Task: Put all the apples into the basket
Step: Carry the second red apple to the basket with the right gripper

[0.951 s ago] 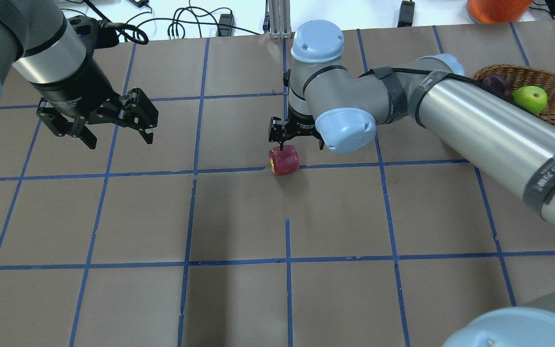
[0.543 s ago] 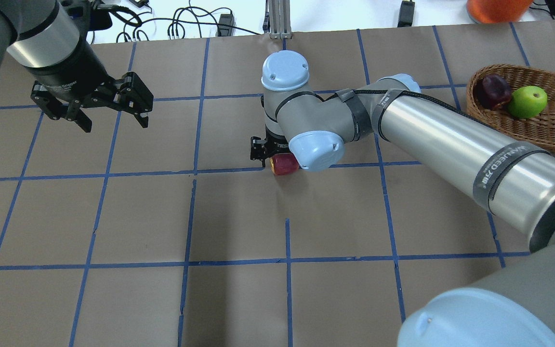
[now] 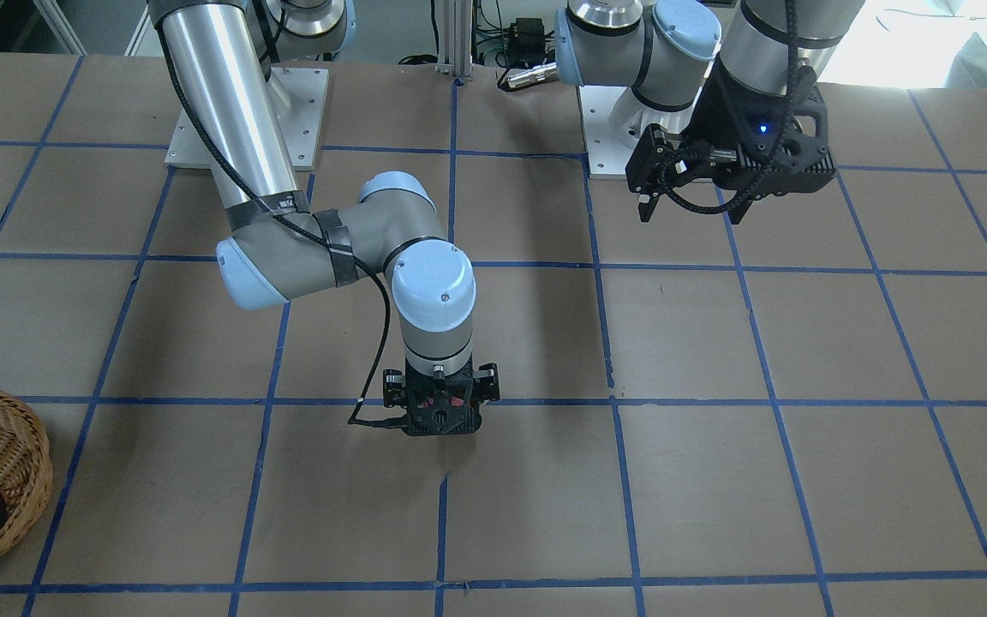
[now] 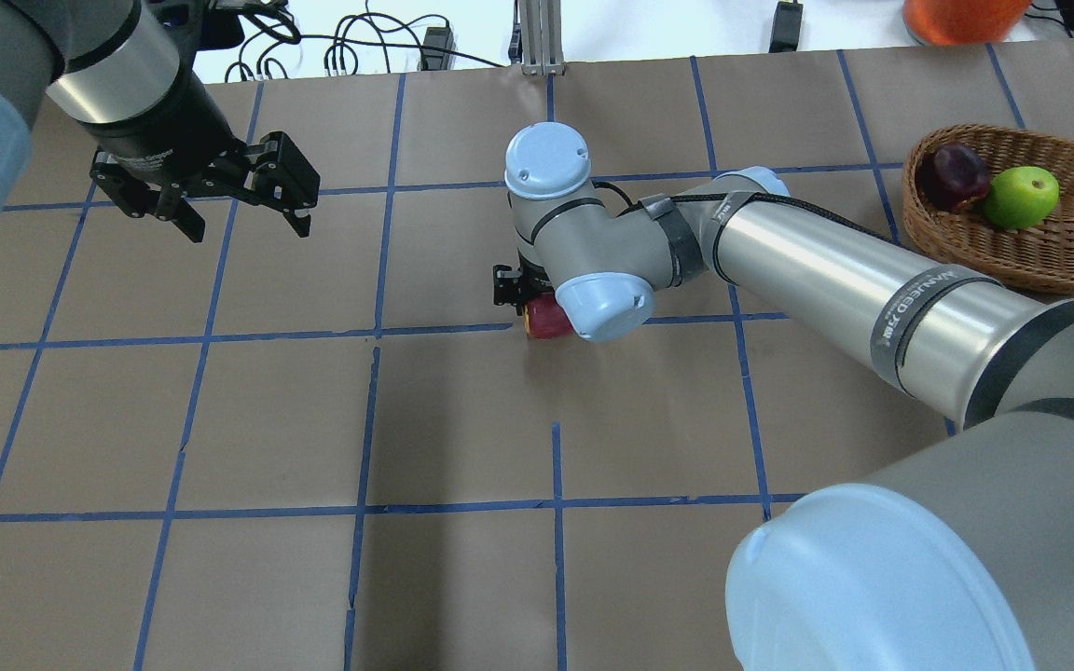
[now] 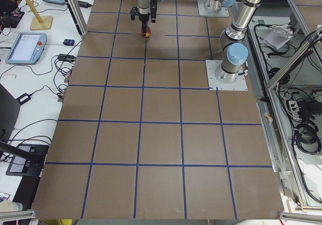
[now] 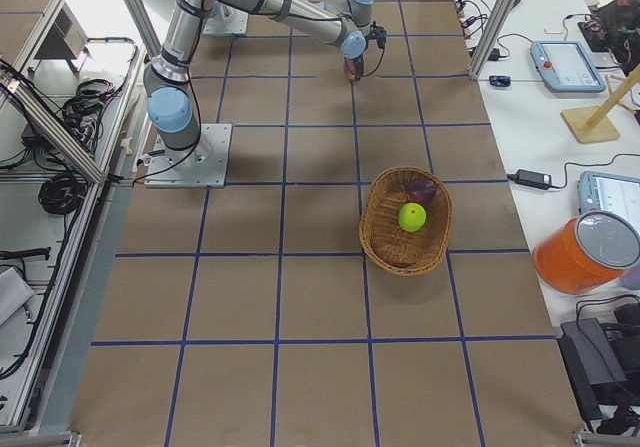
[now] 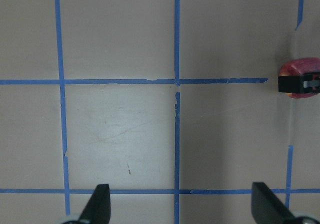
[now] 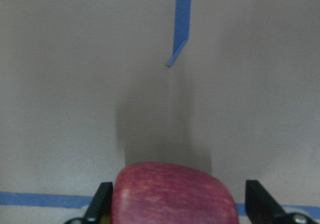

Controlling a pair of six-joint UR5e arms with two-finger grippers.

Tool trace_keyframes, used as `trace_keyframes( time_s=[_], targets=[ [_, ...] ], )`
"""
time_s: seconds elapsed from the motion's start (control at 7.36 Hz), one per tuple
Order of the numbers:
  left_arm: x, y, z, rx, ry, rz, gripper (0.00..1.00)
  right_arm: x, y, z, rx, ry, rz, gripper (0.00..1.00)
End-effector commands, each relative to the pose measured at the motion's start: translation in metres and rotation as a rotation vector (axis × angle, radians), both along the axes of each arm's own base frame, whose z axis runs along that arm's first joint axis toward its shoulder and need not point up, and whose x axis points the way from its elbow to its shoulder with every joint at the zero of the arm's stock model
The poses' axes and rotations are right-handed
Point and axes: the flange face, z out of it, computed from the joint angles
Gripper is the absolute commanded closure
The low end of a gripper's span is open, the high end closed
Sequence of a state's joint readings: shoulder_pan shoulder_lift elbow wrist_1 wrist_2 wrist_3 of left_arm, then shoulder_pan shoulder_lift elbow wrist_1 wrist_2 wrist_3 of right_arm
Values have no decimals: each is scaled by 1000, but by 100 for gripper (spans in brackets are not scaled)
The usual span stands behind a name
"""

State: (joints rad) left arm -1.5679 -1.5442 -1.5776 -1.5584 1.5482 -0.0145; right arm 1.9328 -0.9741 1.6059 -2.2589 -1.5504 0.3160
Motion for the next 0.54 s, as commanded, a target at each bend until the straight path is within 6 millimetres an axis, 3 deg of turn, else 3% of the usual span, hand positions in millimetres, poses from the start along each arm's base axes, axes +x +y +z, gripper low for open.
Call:
trace_keyframes(
  time_s=[0.0,0.14,0.27,0.41],
  targets=[
    [-2,-1,1,-1,13,11,0,-13,-9,26,33,-86,-21,100],
    [-1,-1,0,0,8,10,0,-40,-25,67,4,-78,-65,100],
    [-1,0,1,-1,7,4,0,-114,-56,102,44,-42,-163,100],
    [0,-1,0,-1,5,5,0,-192,-78,127,67,-7,-145,100]
  ],
)
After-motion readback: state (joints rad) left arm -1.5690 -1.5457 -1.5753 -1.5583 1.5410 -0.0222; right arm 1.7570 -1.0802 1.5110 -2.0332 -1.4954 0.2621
